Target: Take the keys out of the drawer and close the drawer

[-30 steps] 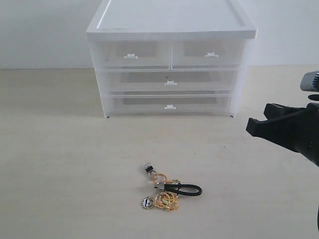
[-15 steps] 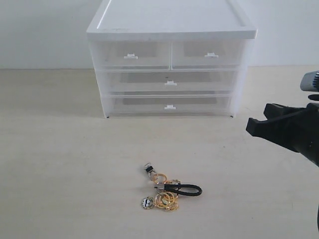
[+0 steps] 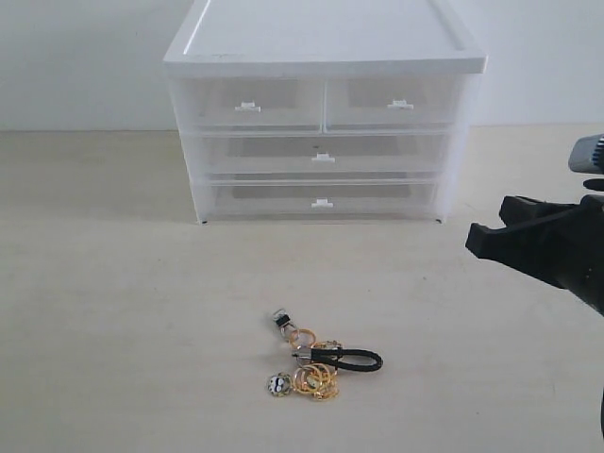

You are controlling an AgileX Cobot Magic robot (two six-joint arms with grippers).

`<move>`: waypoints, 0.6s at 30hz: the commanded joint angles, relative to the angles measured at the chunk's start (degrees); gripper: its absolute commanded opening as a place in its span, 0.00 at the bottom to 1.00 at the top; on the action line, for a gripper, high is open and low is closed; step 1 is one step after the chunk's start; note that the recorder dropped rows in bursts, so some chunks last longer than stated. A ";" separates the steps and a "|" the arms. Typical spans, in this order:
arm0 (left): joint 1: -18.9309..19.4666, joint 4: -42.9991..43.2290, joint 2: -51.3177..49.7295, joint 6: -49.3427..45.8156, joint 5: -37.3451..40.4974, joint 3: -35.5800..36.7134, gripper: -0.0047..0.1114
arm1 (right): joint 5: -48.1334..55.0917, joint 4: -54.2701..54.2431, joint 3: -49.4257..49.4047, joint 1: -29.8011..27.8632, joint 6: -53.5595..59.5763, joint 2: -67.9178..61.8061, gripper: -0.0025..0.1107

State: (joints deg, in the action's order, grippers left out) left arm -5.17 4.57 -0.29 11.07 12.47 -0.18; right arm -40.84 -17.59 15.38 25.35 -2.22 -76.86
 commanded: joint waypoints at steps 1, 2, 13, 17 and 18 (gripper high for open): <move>0.12 1.18 0.14 0.88 5.53 0.18 0.08 | -0.16 -0.10 -0.37 -0.24 -0.21 0.43 0.02; 0.12 1.61 0.14 0.88 5.53 0.18 0.08 | -0.16 -0.10 -0.37 -0.24 -0.21 0.43 0.02; 1.63 2.06 0.29 1.17 6.47 0.18 0.08 | -0.28 -0.10 -0.37 -0.24 -0.21 0.43 0.02; 1.63 1.83 0.29 2.21 6.35 0.18 0.08 | -0.63 -0.10 -0.37 -0.24 -0.21 0.43 0.02; 1.63 1.83 0.29 2.21 6.23 0.18 0.08 | -0.63 -0.10 -0.37 -0.24 -0.21 0.43 0.02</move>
State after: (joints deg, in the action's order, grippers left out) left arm -3.79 6.92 -0.17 12.53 18.85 -0.18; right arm -40.94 -17.59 15.38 25.35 -2.22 -76.86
